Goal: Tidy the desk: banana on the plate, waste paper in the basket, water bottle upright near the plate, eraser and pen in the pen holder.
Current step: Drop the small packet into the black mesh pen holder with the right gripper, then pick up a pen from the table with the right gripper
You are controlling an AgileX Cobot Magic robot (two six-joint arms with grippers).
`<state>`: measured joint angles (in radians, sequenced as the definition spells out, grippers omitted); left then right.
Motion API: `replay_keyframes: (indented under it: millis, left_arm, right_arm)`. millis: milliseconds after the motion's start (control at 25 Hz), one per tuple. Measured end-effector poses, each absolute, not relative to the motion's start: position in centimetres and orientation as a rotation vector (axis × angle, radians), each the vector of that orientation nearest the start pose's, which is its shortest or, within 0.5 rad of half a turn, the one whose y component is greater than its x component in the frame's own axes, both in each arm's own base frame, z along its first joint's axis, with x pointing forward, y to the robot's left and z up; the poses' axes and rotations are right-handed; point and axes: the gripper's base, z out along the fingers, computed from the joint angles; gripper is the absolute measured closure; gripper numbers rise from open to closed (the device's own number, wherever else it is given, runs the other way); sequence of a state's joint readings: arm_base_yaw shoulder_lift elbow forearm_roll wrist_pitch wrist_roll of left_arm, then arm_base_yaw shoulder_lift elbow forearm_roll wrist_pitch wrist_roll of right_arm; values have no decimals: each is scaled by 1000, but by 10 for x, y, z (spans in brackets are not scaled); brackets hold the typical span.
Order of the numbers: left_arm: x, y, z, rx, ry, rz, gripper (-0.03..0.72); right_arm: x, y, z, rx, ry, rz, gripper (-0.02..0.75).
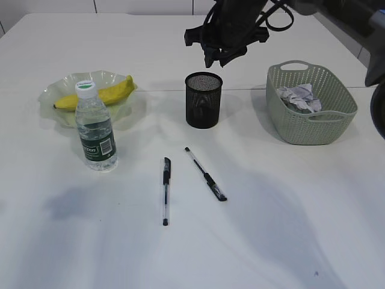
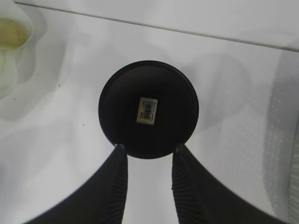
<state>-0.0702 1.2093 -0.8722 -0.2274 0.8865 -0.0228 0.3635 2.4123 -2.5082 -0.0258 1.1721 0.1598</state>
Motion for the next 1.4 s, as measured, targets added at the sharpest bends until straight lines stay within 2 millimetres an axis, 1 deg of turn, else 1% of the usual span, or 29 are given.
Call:
replay_keyframes:
  millis: [80, 240, 440, 640, 800, 880, 1000, 1040, 1200, 1400]
  left_arm:
    - [222, -32, 279, -78, 2701, -309, 224]
    - [222, -32, 279, -78, 2701, -309, 224]
    - [221, -31, 279, -74, 2711, -305, 224]
    - [220, -31, 278, -72, 2726, -306, 235]
    - [218, -31, 278, -70, 2740, -307, 240]
    - [218, -32, 278, -69, 2746, -307, 241]
    - [218, -32, 278, -69, 2748, -307, 241]
    - [218, -32, 278, -69, 2748, -307, 241]
    - [218, -32, 278, -69, 2749, -307, 241]
    - [217, -31, 277, -67, 2758, -306, 242]
  right_arm:
    - [491, 185, 282, -264, 2569, 176, 491]
    - [489, 186, 298, -262, 2537, 205, 491]
    - [483, 192, 306, -264, 2538, 328, 491]
    - [473, 198, 325, -249, 2513, 409, 491]
    - [461, 217, 332, -302, 2496, 399, 491]
    - [453, 229, 331, -332, 2510, 382, 491]
    - [441, 245, 320, -381, 2565, 371, 491]
    - [436, 249, 313, -399, 2593, 365, 491]
    - [420, 262, 280, -462, 2721, 320, 491]
    - [402, 271, 239, -521, 2862, 251, 489]
